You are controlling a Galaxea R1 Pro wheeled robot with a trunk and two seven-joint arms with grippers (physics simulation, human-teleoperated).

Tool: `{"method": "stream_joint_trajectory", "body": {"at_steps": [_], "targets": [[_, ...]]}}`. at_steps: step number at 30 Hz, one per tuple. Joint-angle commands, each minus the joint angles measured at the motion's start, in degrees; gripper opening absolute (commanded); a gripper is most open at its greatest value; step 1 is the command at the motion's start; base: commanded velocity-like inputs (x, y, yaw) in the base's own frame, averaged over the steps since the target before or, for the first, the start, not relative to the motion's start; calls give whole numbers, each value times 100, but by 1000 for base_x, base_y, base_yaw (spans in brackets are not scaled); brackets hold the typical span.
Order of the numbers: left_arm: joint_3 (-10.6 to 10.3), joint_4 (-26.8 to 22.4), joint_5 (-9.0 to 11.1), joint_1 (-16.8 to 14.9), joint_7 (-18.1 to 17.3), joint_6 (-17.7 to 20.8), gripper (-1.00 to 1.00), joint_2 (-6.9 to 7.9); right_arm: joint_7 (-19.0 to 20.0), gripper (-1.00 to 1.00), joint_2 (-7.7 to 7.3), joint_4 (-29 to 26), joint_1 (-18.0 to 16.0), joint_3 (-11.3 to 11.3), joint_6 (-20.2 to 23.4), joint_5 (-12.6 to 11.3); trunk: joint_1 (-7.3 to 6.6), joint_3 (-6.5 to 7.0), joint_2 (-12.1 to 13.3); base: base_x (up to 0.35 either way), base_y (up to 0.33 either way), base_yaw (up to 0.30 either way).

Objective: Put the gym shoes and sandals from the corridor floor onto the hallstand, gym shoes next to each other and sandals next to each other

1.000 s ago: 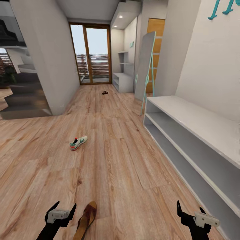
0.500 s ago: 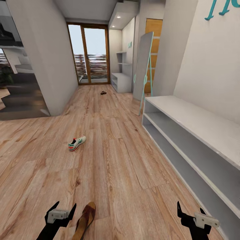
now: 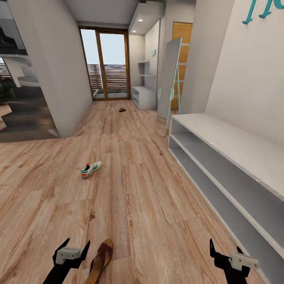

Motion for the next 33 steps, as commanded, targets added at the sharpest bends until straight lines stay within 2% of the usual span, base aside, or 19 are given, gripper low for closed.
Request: {"method": "stream_joint_trajectory", "body": {"at_steps": [1, 24, 33], "targets": [[0, 0, 0, 0, 3, 0, 100, 1, -1, 100, 0, 2, 0, 0, 0, -2, 0, 0, 0, 0, 0, 0], [5, 0, 0, 0, 13, 0, 100, 5, -4, 100, 0, 5, 0, 0, -1, -2, 0, 0, 0, 0, 0, 0], [0, 0, -10, 0, 2, 3, 100, 77, -2, 100, 0, 1, 0, 0, 2, -2, 0, 0, 0, 0, 0, 0]]}}
